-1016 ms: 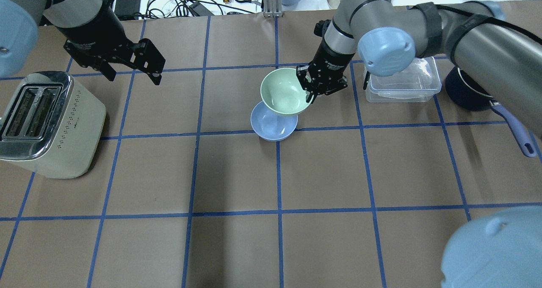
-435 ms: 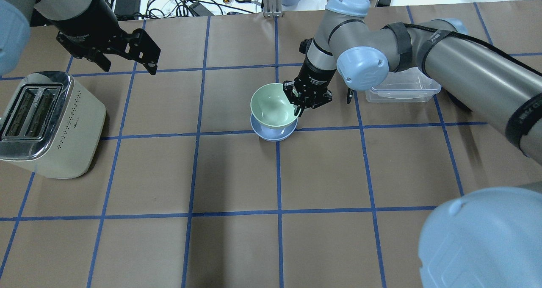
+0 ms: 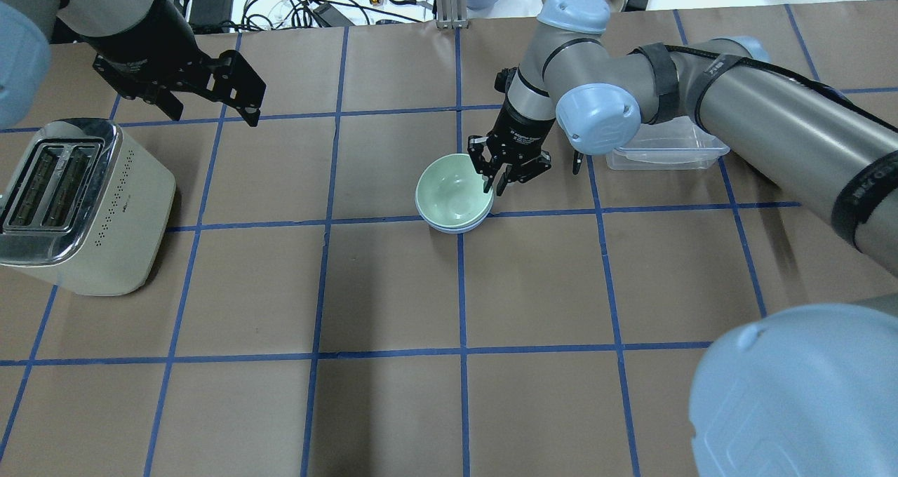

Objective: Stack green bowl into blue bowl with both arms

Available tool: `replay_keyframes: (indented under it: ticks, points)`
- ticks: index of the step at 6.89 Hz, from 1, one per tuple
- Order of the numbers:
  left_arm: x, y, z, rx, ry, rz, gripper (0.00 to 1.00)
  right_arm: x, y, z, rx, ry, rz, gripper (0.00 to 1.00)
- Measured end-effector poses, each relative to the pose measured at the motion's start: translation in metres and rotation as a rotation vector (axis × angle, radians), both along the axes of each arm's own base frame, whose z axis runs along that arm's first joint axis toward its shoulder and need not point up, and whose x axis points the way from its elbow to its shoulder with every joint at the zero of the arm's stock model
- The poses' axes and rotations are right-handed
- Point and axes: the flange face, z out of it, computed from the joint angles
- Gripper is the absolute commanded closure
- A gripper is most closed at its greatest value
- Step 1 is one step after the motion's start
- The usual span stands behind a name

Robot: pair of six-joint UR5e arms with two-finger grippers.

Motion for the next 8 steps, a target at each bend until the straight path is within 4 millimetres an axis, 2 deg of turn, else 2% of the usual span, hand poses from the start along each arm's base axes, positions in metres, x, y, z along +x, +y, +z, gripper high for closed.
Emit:
replay_keyframes:
  ticks: [1,2,3,4,5,6,7,8]
  points:
    - [-0.001,0.001,-0.001,0.001,-0.001,-0.001,0.0,-0.002,-0.003,0.007,-0.023,0.0,-0.006,0.0]
    - [-0.002,0.001,-0.001,0.002,-0.002,-0.002,0.0,-0.012,-0.01,0.025,-0.057,0.005,-0.021,0.0]
    - [-0.002,0.002,-0.002,0.004,-0.003,-0.004,0.0,-0.037,-0.017,0.056,-0.088,0.026,-0.052,0.0]
    - [-0.003,0.002,-0.002,0.004,-0.004,-0.004,0.0,-0.078,-0.017,0.092,-0.107,0.062,-0.078,0.0]
    - [-0.003,0.002,-0.002,0.004,-0.005,-0.005,0.0,-0.119,-0.008,0.123,-0.112,0.106,-0.082,0.0]
    - [-0.003,0.002,-0.001,0.003,-0.006,-0.005,0.0,-0.152,0.01,0.15,-0.088,0.175,-0.08,0.0]
    - [-0.003,0.001,0.0,0.0,-0.006,-0.005,0.0,-0.168,0.031,0.177,-0.062,0.226,-0.075,0.0]
    - [-0.002,0.001,0.001,-0.001,-0.005,0.005,0.0,-0.173,0.051,0.206,-0.066,0.25,-0.075,0.0]
